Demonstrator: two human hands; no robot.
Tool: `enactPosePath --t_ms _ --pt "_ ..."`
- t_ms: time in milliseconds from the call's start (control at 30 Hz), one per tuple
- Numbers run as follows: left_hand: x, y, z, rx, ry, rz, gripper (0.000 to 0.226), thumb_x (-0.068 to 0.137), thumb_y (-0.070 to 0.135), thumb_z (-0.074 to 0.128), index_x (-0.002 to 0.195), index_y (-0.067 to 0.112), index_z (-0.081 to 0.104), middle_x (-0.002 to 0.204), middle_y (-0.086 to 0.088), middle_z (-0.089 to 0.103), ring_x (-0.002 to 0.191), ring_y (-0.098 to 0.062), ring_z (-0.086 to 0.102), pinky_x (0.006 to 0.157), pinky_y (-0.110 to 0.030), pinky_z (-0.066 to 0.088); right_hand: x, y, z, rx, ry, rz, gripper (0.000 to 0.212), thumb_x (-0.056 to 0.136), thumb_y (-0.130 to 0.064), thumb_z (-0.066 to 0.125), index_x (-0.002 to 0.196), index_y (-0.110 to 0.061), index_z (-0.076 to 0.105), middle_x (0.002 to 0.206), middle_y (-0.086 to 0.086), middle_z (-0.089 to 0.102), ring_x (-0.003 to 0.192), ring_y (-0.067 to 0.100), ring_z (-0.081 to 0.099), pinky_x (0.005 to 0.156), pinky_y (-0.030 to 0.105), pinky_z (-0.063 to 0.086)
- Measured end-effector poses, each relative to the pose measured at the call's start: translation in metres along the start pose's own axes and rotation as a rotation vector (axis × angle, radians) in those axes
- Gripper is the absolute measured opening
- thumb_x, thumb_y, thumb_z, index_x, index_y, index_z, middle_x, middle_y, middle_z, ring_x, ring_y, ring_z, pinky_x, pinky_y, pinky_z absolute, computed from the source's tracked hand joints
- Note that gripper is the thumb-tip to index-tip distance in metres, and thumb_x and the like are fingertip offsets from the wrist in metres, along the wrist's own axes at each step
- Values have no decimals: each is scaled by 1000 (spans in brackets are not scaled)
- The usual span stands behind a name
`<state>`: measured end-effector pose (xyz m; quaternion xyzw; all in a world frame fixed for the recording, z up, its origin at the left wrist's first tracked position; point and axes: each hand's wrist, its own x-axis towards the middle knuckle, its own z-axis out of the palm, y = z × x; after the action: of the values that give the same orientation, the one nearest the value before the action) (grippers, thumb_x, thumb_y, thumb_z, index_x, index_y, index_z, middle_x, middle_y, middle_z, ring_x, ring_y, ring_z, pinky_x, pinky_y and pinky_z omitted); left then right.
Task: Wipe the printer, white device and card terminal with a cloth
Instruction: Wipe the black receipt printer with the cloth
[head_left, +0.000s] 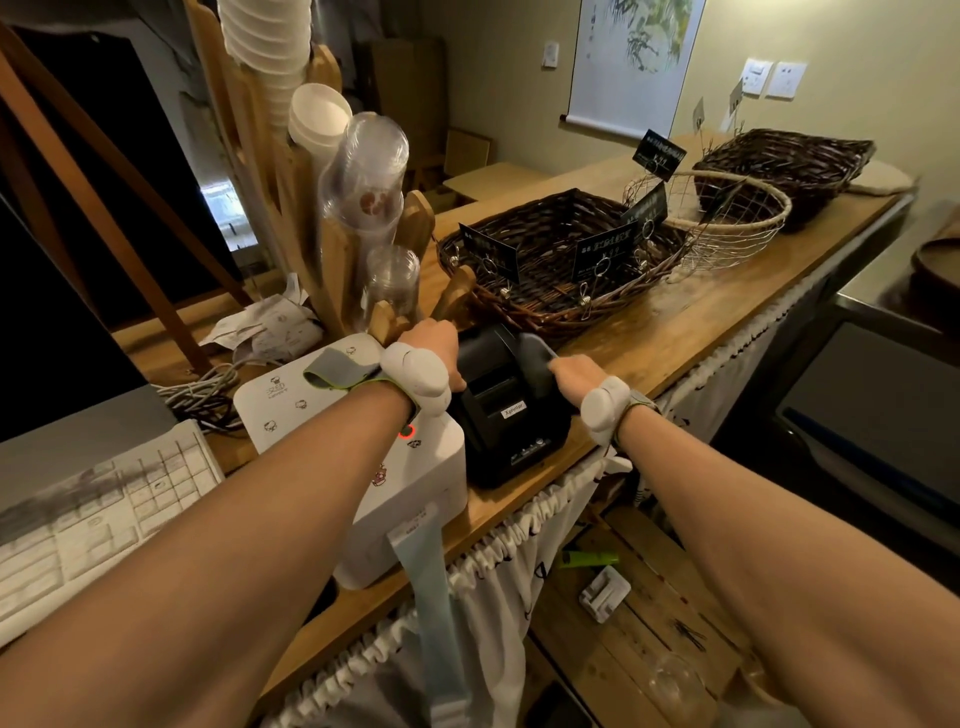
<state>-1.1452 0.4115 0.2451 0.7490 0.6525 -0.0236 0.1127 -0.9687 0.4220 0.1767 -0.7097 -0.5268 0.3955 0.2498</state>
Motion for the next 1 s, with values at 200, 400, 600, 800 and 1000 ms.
enactPosePath --t_ms 200,400,600,800,1000 --pt "0 -2 -2 2 -17 19 28 84 27 72 94 4 60 90 -9 57 79 -22 56 72 -30 50 -7 12 -5 115 -77 13 36 88 -37 58 110 -8 65 111 12 67 101 28 64 94 41 49" --pt "-1 -4 -2 -9 -22 12 36 85 29 70 105 0 62 98 -12 63 82 -23 58 75 -32 52 -7 15 2 -88 -3 -84 20 86 -33 63 96 -16 64 90 5 68 77 19 64 65 29 53" --pt "-1 -5 -2 -19 3 29 41 84 29 70 112 0 62 111 -15 67 93 -27 64 83 -36 54 -5 -1 4 -394 144 -173 36 86 -34 56 118 -16 55 96 9 61 82 29 61 65 34 51" --pt "-2 -8 0 -68 -5 55 30 83 15 71 106 20 53 106 -8 58 100 -24 61 89 -34 54 0 -3 -3 -458 209 -284 41 86 -21 57 127 -20 53 113 9 61 97 31 61 77 38 53" --pt "3 -6 9 -169 38 104 54 83 12 71 134 17 53 130 -9 59 114 -26 61 94 -36 54 9 -3 -13 -469 286 -347 44 82 -3 53 122 -20 57 117 10 59 102 32 57 81 37 50"
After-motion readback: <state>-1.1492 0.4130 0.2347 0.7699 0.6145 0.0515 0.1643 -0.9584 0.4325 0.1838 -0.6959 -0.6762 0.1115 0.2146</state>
